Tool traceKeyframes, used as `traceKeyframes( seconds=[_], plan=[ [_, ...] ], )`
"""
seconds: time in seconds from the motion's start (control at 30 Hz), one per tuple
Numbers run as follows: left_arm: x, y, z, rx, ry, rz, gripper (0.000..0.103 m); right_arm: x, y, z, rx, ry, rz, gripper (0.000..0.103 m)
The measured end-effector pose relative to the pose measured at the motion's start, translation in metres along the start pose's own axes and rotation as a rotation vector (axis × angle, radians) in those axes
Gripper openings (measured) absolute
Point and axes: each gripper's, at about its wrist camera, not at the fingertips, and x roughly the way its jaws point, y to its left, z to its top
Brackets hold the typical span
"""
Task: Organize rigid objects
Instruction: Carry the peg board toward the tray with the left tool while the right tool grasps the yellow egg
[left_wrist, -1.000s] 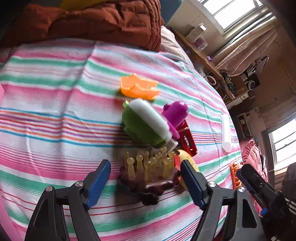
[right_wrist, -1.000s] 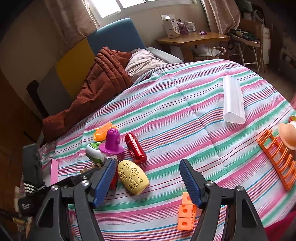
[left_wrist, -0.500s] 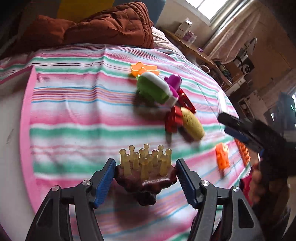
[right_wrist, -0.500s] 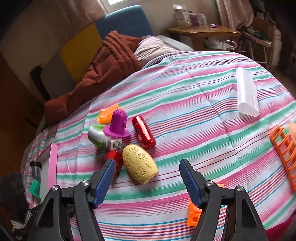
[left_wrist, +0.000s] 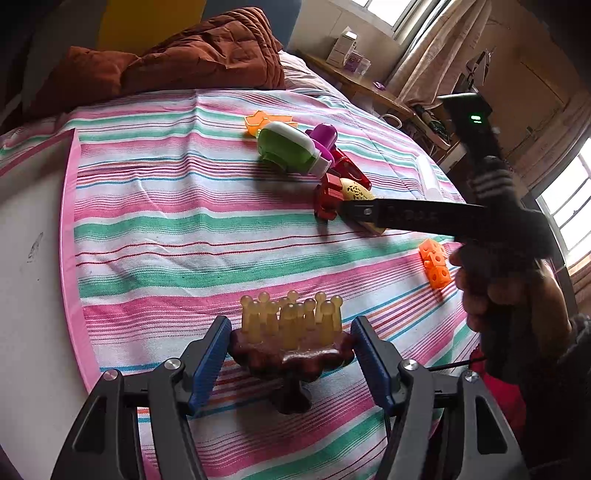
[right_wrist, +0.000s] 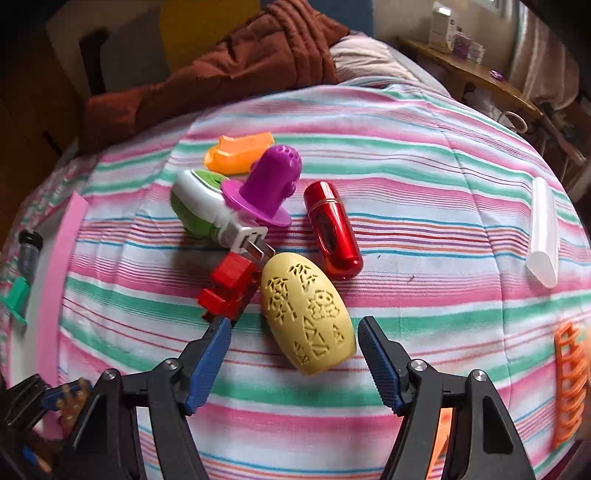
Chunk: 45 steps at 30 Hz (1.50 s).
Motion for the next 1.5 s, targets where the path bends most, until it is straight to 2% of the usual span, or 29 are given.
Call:
traceKeyframes(
  seconds=[0.1,0.13,0.17,0.3,0.47,0.7,0.83,1.0,1.13,1.5],
  plan=[
    [0.000,-0.001,0.000,0.006,-0.009,0.009,0.068,0.011,0.001,0.004,-0.012,0.016,-0.041,0.064],
    [0.000,-0.002,-0.001,0.007,-0.012,0.012,0.068,0.010,0.003,0.004,-0.024,0.009,-0.056,0.050],
    [0.000,-0.002,-0.001,0.007,-0.014,0.014,0.068,0.007,0.004,0.004,-0.028,0.011,-0.049,0.045],
    [0.000,-0.001,-0.002,-0.005,-0.023,0.019,0.068,-0.001,0.012,-0.016,-0.088,0.024,-0.027,0.045],
    [0.002,-0.002,-0.002,-0.003,-0.021,0.028,0.068,-0.016,0.019,-0.049,-0.096,0.028,0.056,0.045],
    [-0.012,-0.013,-0.011,0.045,-0.051,0.067,0.068,-0.016,0.012,-0.057,-0.060,-0.006,0.081,0.046],
    [-0.029,-0.016,-0.018,0.053,-0.081,0.075,0.068,-0.019,0.013,-0.061,-0.071,-0.034,0.079,0.047],
    [-0.055,-0.019,-0.026,0.080,-0.139,0.120,0.068,-0.022,0.019,-0.064,-0.084,-0.053,0.059,0.047],
    [-0.080,-0.011,-0.030,0.057,-0.177,0.149,0.068,-0.019,0.027,-0.064,-0.114,-0.062,0.030,0.047],
    [-0.127,0.024,-0.042,-0.021,-0.244,0.270,0.068,-0.017,0.029,-0.066,-0.134,-0.079,0.017,0.047]
  ],
)
